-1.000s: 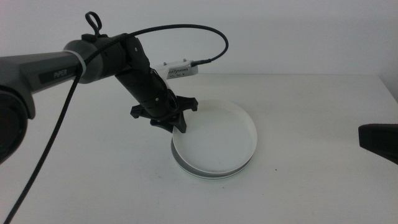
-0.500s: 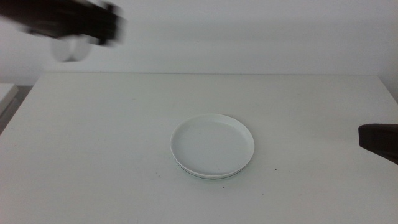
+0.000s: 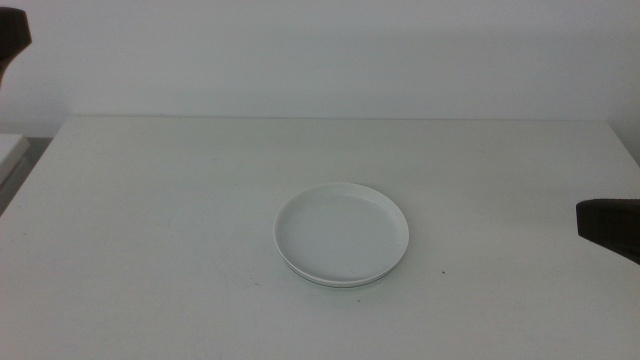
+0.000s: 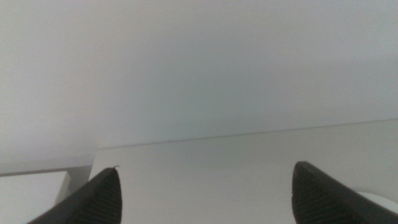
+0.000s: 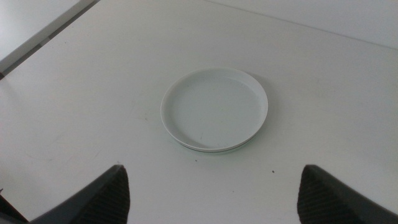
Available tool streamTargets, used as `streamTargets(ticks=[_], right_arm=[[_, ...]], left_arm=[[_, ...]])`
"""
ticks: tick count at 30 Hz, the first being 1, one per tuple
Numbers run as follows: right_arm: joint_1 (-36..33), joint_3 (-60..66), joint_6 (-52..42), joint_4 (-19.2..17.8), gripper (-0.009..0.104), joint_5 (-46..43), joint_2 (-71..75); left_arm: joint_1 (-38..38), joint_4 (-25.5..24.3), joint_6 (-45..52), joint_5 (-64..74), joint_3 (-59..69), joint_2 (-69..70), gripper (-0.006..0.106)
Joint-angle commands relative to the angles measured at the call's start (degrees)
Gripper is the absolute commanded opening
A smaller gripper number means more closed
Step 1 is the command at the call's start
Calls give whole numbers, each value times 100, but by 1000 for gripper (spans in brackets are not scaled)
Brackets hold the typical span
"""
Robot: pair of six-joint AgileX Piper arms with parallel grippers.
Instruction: Stack the three bowls on top of each other.
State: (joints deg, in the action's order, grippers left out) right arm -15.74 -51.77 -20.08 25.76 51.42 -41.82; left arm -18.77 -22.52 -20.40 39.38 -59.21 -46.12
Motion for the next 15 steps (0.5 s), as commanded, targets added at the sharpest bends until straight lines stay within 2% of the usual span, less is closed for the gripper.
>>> streamTargets(ticks=[1, 7, 11, 13, 15], right_arm=[[34, 20, -42, 21, 79, -43, -15], [34, 20, -42, 21, 79, -43, -15], [34, 20, -41, 21, 79, -43, -15], [34, 20, -41, 21, 79, -43, -15], [34, 20, -41, 21, 79, -43, -15]], left_arm=[[-11, 2, -52, -101, 23, 13, 94], [-11, -38, -88, -101, 23, 24, 94], [-11, -248, -57, -179, 23, 24, 94], [37, -187, -41, -142, 23, 101, 94], [284, 181, -18, -131, 23, 193, 94]])
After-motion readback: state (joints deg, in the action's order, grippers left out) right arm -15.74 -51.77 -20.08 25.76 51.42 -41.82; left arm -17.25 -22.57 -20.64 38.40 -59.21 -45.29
